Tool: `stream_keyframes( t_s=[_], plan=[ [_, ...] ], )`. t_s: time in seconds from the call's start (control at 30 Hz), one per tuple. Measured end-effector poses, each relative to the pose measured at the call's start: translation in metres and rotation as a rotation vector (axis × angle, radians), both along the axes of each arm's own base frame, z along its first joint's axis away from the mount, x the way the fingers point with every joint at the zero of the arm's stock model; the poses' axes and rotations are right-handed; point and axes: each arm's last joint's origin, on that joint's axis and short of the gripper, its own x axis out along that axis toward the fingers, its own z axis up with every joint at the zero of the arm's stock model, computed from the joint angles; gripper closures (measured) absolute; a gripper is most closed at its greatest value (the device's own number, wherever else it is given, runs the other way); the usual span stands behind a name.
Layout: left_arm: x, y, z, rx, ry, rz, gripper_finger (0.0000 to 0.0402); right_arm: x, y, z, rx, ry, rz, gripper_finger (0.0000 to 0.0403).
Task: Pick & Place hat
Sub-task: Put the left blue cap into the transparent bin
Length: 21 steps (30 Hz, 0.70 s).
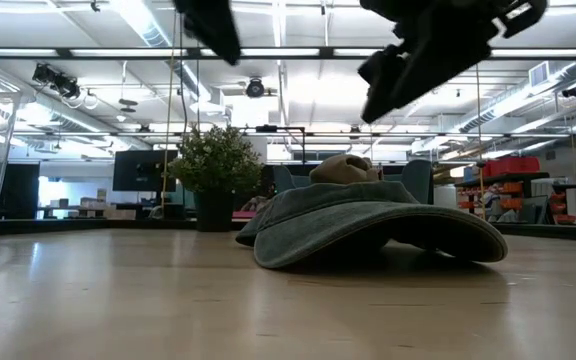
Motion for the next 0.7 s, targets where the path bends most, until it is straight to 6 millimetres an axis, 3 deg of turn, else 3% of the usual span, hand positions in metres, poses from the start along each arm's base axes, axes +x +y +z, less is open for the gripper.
stream_keyframes(
  t_s=[0.17,0.33,0.6,0.7],
  plan=[
    [0.013,0.027,-0.004,-0.014,-0.006,-0.118,0.0208,-0.009,0.012,-0.004,0.046,0.089,-0.044,0.0185],
    [0.018,0.035,-0.023,0.004,0.048,-0.155,0.0209,-0.017,0.023,-0.007,0.035,0.15,-0.016,0.0191],
    [0.021,0.012,-0.105,-0.118,-0.064,-0.265,0.0209,-0.019,0.03,-0.007,0.022,0.144,-0.035,0.0191],
    [0.022,-0.002,-0.12,-0.134,-0.185,-0.288,0.0209,-0.013,0.029,-0.005,-0.028,0.038,-0.072,0.0191]
  ],
)
